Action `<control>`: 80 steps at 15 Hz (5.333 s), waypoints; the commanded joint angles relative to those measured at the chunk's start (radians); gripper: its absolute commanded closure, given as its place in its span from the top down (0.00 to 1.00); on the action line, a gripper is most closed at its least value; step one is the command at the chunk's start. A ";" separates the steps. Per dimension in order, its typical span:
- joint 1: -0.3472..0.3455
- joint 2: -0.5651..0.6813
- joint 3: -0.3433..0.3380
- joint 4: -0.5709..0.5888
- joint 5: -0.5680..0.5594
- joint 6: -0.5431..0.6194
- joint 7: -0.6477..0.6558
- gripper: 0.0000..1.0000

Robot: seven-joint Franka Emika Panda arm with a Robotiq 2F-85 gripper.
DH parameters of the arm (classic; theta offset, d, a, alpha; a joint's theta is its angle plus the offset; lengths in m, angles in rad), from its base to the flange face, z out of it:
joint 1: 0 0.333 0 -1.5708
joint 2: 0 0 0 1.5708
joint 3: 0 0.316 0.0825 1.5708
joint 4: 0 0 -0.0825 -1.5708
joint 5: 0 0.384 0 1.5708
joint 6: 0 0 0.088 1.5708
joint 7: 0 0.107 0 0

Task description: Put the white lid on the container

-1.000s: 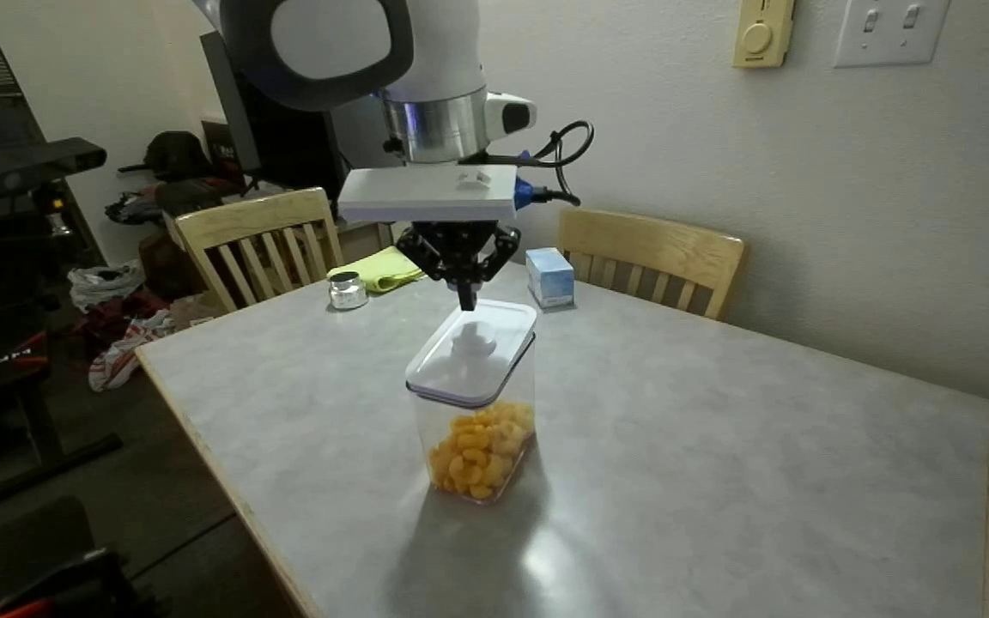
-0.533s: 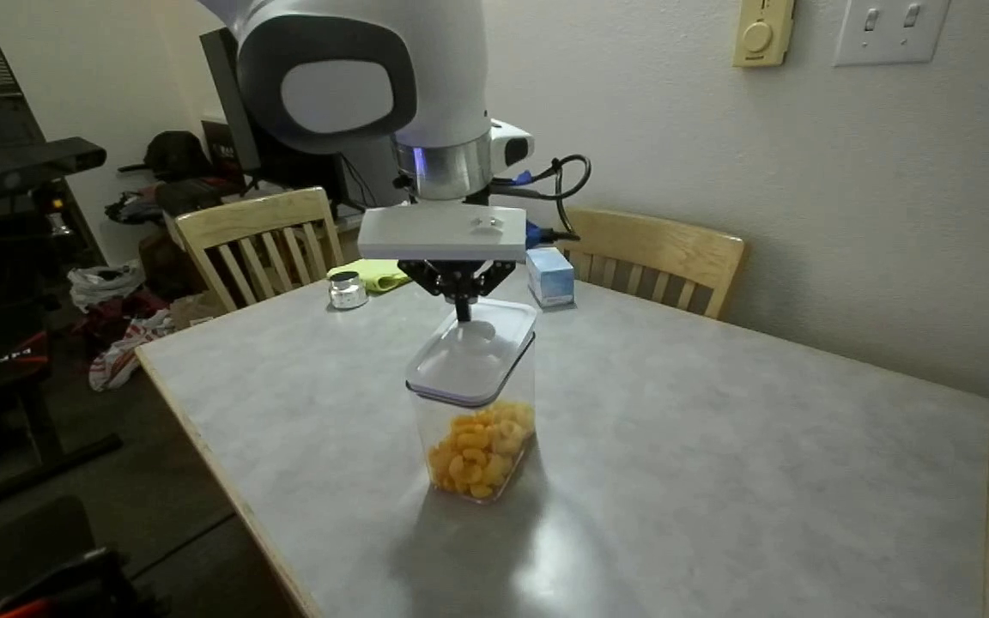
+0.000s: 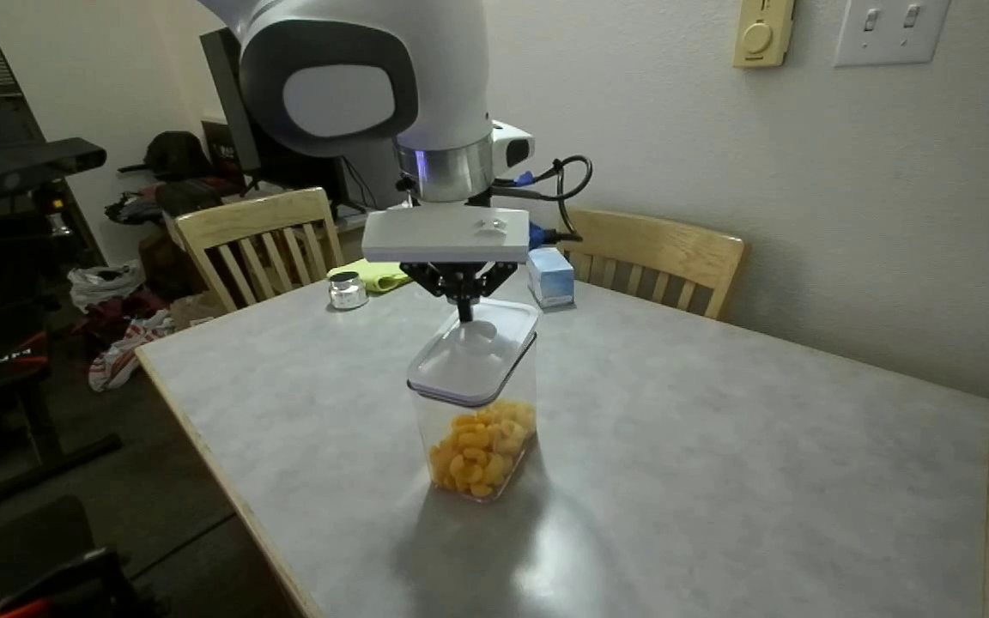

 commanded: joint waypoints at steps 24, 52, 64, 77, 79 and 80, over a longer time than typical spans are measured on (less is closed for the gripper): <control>-0.028 -0.037 -0.024 -0.021 -0.170 0.016 0.146 0.00; -0.042 -0.060 -0.059 -0.050 -0.378 0.031 0.360 0.00; -0.021 -0.162 -0.070 -0.069 -0.480 0.016 0.493 0.00; -0.023 -0.145 -0.070 -0.094 -0.469 -0.076 0.560 0.00; -0.024 -0.139 -0.071 -0.098 -0.469 -0.076 0.560 0.00; -0.024 -0.136 -0.072 -0.100 -0.473 -0.075 0.564 0.00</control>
